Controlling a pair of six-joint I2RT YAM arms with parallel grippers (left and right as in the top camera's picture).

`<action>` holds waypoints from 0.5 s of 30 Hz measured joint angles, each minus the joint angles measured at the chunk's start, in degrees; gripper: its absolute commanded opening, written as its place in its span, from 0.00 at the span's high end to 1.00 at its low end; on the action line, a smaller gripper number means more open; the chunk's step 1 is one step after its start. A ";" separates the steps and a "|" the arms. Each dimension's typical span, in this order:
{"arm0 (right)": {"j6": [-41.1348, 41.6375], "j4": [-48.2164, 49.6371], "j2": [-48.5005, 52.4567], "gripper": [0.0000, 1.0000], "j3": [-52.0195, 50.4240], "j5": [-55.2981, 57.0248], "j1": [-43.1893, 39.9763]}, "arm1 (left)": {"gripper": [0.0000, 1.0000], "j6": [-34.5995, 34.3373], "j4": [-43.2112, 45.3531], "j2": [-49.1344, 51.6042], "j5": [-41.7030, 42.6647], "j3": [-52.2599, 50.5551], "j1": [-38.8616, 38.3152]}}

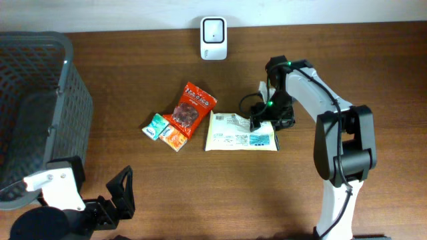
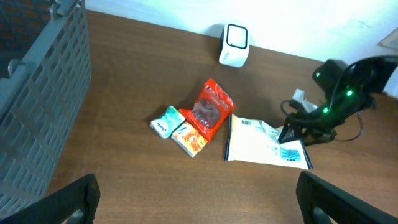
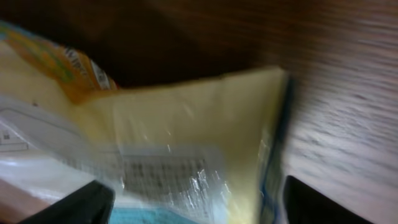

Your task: Scan the item barcode

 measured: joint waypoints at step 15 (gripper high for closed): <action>0.02 -4.02 0.15 0.96 3.28 -5.51 -1.36 | 0.01 -0.02 0.00 0.00 -0.02 0.00 0.00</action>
